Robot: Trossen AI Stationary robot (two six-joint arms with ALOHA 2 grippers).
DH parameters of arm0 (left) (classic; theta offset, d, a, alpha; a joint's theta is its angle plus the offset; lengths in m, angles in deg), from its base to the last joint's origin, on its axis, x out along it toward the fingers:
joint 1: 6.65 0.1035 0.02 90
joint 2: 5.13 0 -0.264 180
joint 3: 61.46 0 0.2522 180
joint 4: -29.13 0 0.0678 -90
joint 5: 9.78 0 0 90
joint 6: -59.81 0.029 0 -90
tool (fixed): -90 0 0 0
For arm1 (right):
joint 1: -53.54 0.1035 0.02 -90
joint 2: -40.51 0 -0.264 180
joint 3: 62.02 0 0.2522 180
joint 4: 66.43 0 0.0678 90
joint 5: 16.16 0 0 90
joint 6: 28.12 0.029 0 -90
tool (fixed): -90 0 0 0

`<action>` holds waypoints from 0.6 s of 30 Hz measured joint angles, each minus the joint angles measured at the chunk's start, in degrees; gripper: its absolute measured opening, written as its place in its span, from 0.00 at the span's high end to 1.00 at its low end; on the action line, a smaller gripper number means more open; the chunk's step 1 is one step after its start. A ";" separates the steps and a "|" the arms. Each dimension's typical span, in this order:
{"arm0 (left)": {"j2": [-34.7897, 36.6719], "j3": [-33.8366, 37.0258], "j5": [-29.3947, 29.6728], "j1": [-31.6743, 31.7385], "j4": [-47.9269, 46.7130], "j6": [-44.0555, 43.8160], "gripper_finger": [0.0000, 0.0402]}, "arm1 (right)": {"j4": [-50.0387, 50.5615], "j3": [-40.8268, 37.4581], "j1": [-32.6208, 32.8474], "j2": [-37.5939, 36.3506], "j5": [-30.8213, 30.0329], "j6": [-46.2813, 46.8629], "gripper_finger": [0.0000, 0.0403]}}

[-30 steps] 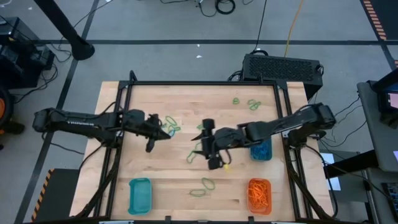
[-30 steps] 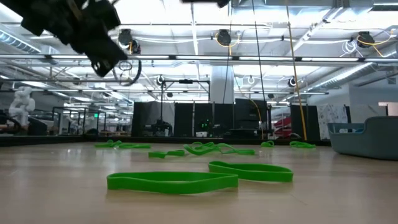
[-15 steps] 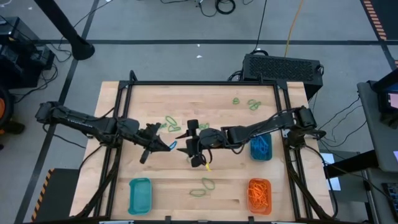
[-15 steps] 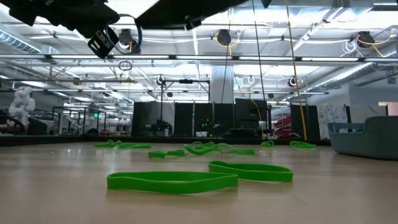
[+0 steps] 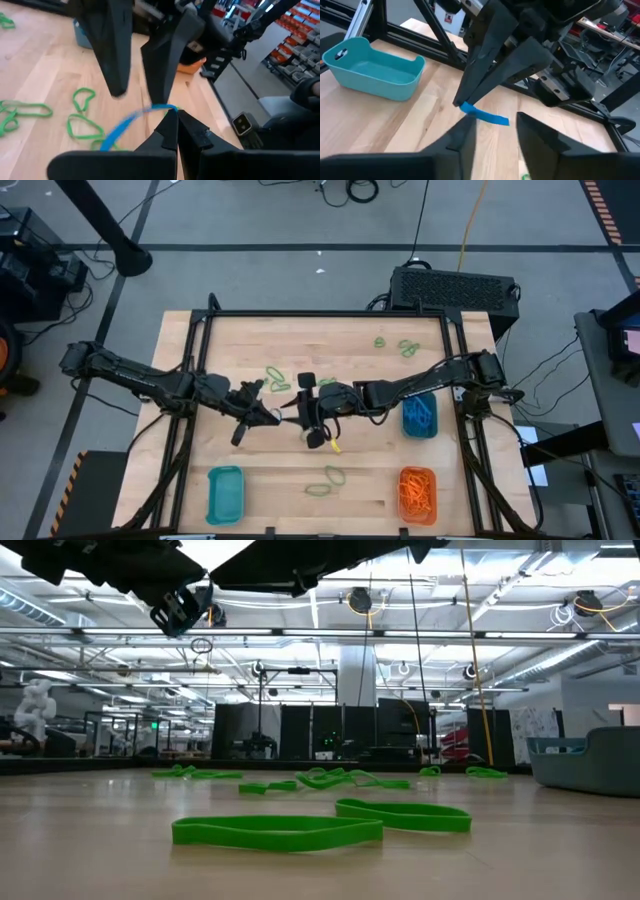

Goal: Sort rubber bands into baskets
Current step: Put the blue rubber band into the dark blue bin

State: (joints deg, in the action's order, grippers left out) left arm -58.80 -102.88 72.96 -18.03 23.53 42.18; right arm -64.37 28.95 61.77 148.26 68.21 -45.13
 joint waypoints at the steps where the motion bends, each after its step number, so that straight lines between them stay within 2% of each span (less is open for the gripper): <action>1: 0.01 0.00 0.02 0.00 0.57 0.02 1.00 | 0.25 0.00 0.07 0.00 0.00 0.00 0.71; 7: 0.04 0.00 0.02 0.00 0.45 0.02 1.00 | 1.14 0.00 0.12 0.00 0.02 -0.75 0.96; 9: 0.04 0.00 0.02 0.00 -0.06 0.01 1.00 | 1.51 0.00 0.15 0.00 0.00 -0.74 0.99; 13: 0.04 0.00 0.00 0.02 -1.46 0.00 1.00 | 3.75 0.00 0.54 -0.09 -0.42 -3.64 0.92; 18: 0.07 0.00 0.00 0.04 -2.53 -0.06 1.00 | 5.35 0.00 2.30 -0.13 -3.30 -14.02 0.78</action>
State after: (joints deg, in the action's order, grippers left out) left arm -58.74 -102.88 72.96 -17.98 21.00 42.12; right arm -59.02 28.95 64.07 148.13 64.91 -59.15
